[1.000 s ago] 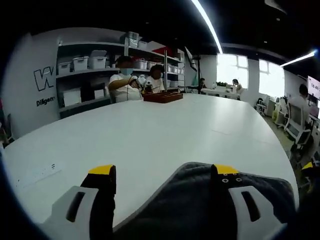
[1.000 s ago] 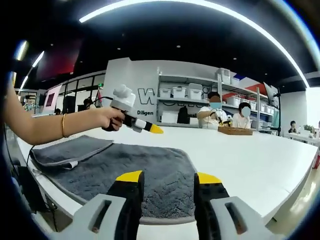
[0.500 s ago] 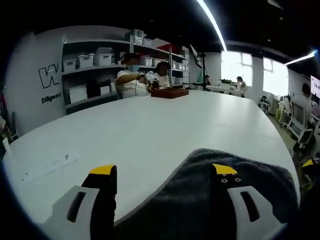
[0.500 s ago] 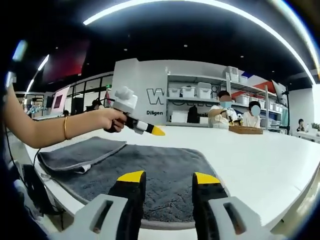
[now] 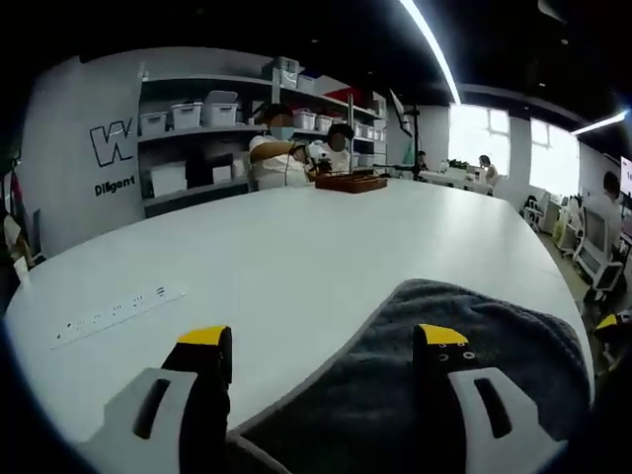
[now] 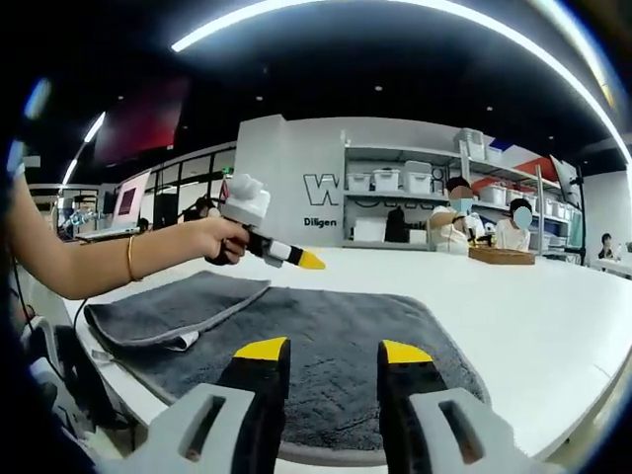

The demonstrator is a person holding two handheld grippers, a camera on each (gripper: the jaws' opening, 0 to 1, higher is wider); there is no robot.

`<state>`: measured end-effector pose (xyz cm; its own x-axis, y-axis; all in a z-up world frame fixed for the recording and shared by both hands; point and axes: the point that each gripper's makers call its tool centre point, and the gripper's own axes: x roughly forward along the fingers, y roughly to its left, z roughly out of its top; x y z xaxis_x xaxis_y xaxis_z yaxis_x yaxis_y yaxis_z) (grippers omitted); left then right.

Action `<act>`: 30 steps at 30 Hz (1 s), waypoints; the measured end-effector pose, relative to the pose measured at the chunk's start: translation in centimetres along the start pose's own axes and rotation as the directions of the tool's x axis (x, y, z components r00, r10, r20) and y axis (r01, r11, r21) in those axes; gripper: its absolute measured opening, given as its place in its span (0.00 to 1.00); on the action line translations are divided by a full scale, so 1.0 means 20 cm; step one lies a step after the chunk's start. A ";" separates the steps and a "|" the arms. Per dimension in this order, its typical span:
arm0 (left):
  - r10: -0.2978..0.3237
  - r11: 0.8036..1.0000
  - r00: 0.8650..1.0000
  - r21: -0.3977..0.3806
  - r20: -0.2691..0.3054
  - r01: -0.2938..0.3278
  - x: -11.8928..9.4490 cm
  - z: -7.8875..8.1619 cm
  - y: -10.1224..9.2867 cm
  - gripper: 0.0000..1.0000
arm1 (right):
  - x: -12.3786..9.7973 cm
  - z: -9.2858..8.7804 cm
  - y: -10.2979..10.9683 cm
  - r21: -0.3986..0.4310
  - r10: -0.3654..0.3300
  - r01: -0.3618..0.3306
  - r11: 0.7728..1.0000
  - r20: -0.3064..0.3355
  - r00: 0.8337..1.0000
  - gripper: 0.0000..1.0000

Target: Open the folded towel by lifting each exposed corner and separating the folded layers until the towel lies flat within the target outline without major curled edges

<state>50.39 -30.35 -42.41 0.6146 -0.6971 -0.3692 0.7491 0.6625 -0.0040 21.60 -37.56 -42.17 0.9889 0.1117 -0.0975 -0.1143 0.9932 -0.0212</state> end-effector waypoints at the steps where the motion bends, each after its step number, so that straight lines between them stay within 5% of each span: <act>1: 0.002 1.000 1.000 0.004 -0.005 -0.002 -0.01 -0.01 0.01 0.73 | 0.00 0.00 0.01 -0.004 0.006 -0.006 1.000 -0.001 1.000 0.31; 21: 0.020 1.000 0.999 0.022 -0.033 -0.020 -0.14 -0.14 0.13 0.71 | 0.05 0.00 0.18 -0.031 0.085 -0.086 0.996 -0.024 0.996 0.32; 30: 0.034 0.999 0.999 -0.001 -0.038 -0.034 -0.19 -0.19 0.20 0.71 | 0.09 -0.02 0.33 0.045 0.183 -0.182 0.982 -0.033 0.983 0.30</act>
<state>50.09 -23.89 -44.63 0.6297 -0.6636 -0.4039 0.7276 0.6860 0.0074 22.53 -30.83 -42.82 0.9476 0.2908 -0.1323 -0.2878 0.9568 0.0421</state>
